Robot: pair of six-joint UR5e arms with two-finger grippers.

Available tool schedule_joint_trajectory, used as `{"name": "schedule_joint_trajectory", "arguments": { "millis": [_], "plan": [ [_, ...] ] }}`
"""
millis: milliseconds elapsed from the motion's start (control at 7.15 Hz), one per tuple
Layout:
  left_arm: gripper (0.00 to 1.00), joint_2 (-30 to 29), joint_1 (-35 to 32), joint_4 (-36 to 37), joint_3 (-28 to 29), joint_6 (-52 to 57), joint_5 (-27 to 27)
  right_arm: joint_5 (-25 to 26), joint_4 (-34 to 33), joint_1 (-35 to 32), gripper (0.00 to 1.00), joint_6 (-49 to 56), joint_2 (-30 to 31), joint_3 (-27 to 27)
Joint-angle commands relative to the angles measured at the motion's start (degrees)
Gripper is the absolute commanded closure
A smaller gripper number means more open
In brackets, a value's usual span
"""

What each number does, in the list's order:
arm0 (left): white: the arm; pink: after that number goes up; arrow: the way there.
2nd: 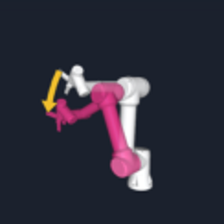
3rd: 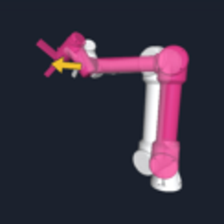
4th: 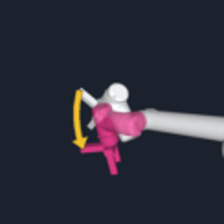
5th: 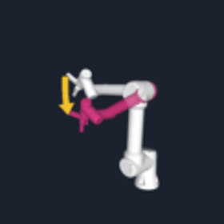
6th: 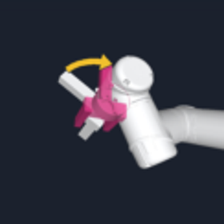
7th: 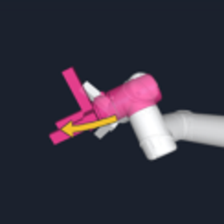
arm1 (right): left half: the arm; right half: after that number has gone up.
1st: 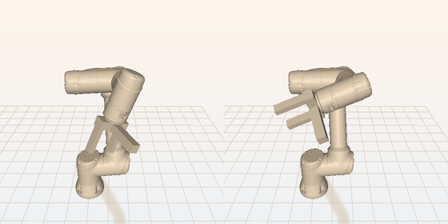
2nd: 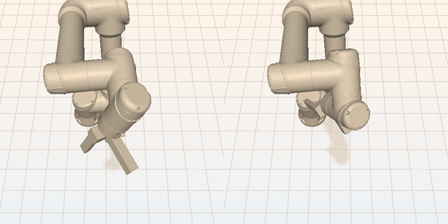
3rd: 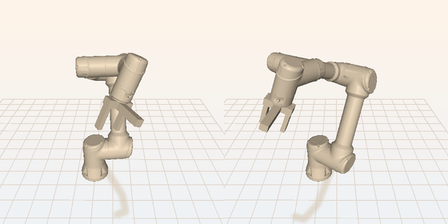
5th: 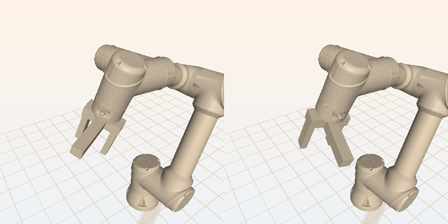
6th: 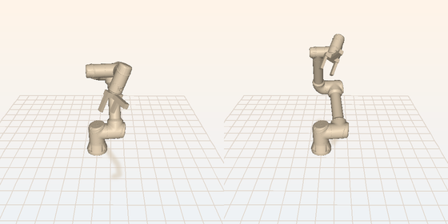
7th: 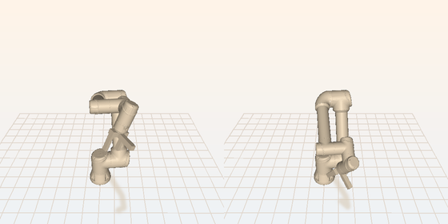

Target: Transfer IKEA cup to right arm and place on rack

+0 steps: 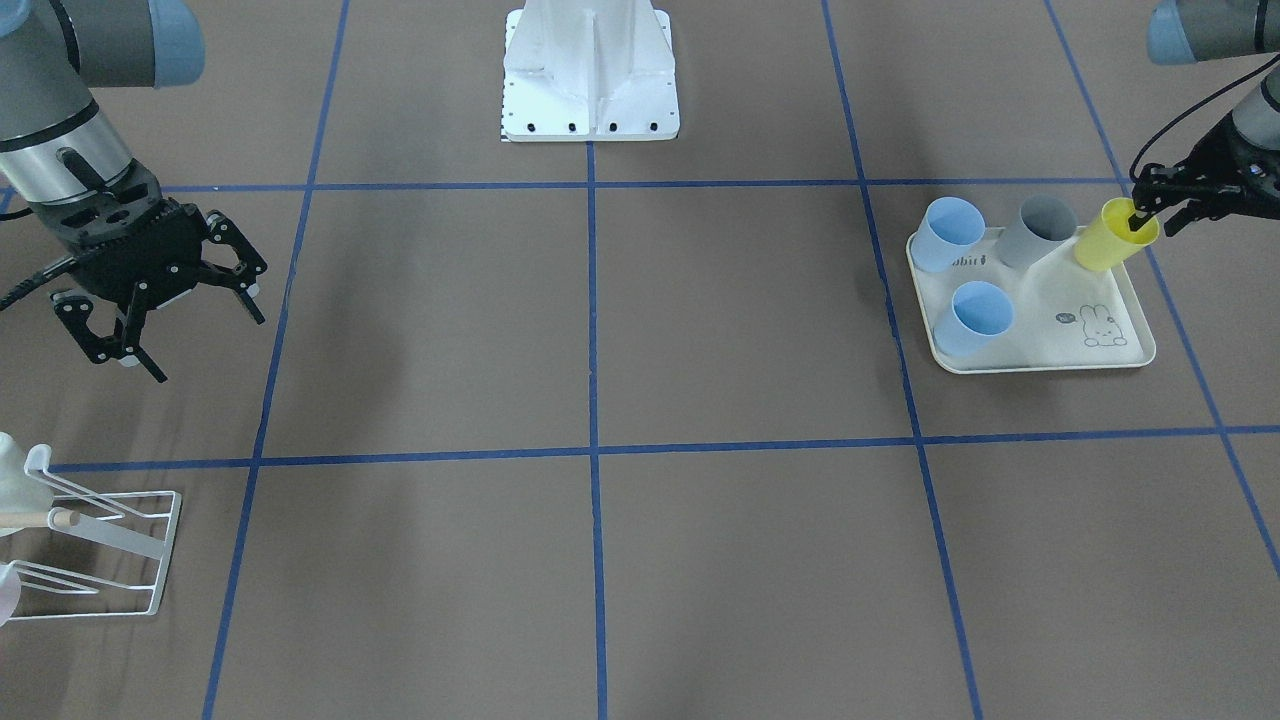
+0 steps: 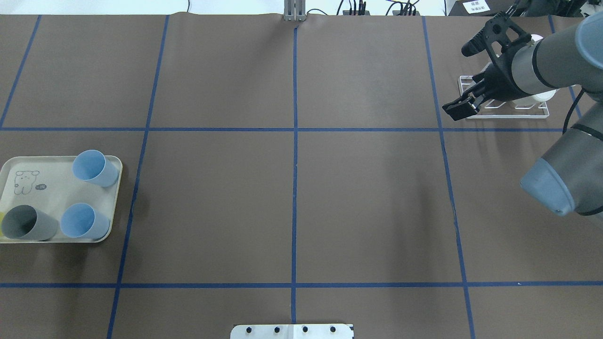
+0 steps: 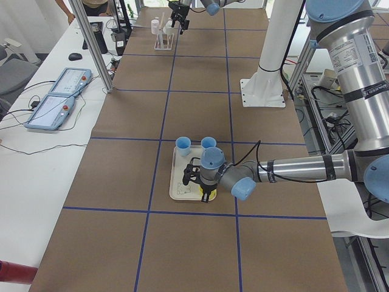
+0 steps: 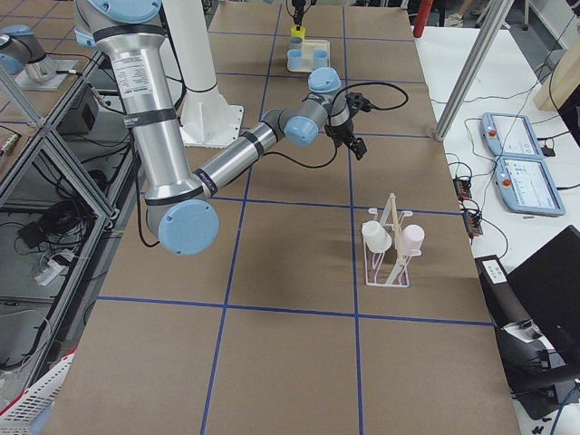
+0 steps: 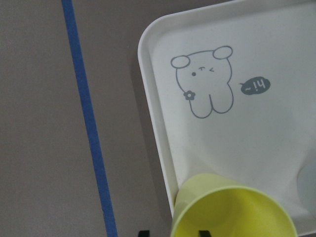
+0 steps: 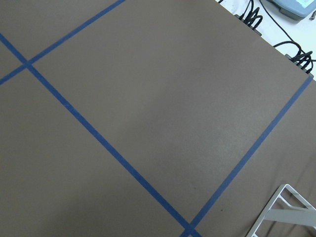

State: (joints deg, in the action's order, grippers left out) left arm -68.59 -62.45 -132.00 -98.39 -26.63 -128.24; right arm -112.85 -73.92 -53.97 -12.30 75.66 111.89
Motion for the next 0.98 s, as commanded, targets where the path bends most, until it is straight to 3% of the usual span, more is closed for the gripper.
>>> {"name": "schedule_joint_trajectory", "arguments": {
  "millis": [0,280,700,840],
  "plan": [
    [1.0,-0.9,-0.1,0.1,-0.1,-0.1,-4.0,0.0,0.0,0.0,0.0,0.1,-0.2,0.1],
    [1.0,-1.2,-2.6,0.2,-0.4,0.0,-5.4,0.1,0.3,0.1,0.0,0.1,-0.4,0.1],
    [1.0,-3.9,-11.4,1.0,-1.1,-0.4,-5.4,0.7,0.7,0.2,0.0,0.1,-1.0,0.2],
    [1.0,-8.1,-13.6,7.0,-3.7,-0.6,-5.4,0.8,0.7,0.4,0.0,0.0,-1.2,0.2]
  ]
}}
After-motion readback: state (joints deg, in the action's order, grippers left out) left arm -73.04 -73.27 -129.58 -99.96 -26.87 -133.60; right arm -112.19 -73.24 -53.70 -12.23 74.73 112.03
